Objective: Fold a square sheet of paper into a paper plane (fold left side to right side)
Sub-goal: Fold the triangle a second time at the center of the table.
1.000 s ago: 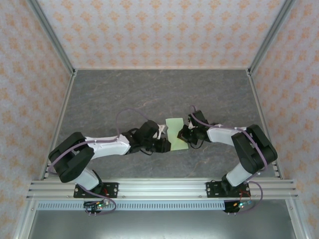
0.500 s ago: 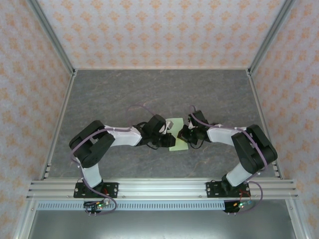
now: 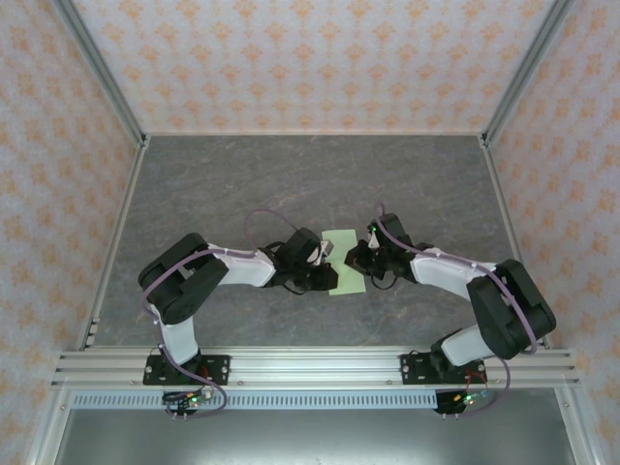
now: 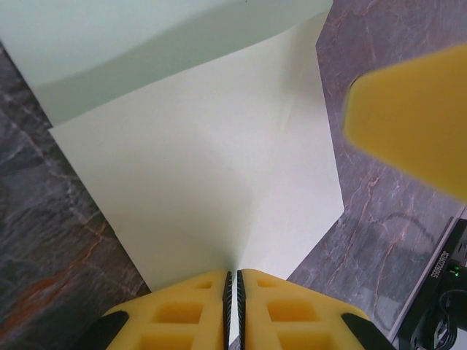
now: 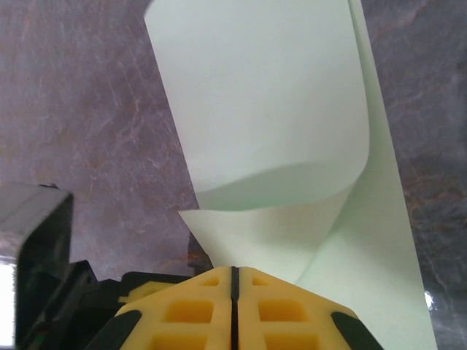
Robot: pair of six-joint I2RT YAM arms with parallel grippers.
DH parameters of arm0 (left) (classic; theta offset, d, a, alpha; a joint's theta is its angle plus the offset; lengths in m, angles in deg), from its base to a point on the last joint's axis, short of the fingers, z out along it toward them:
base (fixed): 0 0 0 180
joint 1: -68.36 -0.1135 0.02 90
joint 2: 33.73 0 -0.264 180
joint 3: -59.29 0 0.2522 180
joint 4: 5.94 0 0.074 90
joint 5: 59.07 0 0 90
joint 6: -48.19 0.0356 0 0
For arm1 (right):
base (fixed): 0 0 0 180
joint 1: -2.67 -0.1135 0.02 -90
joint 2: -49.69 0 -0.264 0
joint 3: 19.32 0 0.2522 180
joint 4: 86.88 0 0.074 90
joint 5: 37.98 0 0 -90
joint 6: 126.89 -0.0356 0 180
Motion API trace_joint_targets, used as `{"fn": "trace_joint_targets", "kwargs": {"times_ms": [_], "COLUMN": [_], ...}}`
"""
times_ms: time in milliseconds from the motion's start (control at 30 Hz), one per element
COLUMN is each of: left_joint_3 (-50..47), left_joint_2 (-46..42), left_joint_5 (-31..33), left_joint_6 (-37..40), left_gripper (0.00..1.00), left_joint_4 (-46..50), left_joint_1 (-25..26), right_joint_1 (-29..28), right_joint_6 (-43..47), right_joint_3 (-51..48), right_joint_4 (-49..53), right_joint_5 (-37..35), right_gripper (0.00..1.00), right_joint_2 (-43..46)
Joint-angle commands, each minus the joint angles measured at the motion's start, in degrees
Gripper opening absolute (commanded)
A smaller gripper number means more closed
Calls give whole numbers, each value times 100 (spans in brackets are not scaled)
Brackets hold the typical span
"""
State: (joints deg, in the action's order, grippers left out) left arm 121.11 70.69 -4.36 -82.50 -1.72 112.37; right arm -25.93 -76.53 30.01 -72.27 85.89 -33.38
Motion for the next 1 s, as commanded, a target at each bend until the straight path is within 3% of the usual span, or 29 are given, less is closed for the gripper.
{"fn": "trace_joint_targets", "kwargs": {"times_ms": [0, 533, 967], "left_joint_3": [-87, -26, 2], "left_joint_2": [79, 87, 192], "left_joint_5": [239, 643, 919], "left_joint_6": [-18, 54, 70], "left_gripper": [15, 11, 7], "left_joint_4": [377, 872, 1325], "left_joint_1": [159, 274, 271], "right_joint_1": [-152, -222, -155], "right_joint_6": [-251, -312, 515], "right_joint_3": [-171, 29, 151], "right_joint_4": [-296, -656, -25], "right_joint_5": [-13, -18, -819], "right_gripper": [10, 10, 10], "right_joint_2": [-30, -661, -819]}}
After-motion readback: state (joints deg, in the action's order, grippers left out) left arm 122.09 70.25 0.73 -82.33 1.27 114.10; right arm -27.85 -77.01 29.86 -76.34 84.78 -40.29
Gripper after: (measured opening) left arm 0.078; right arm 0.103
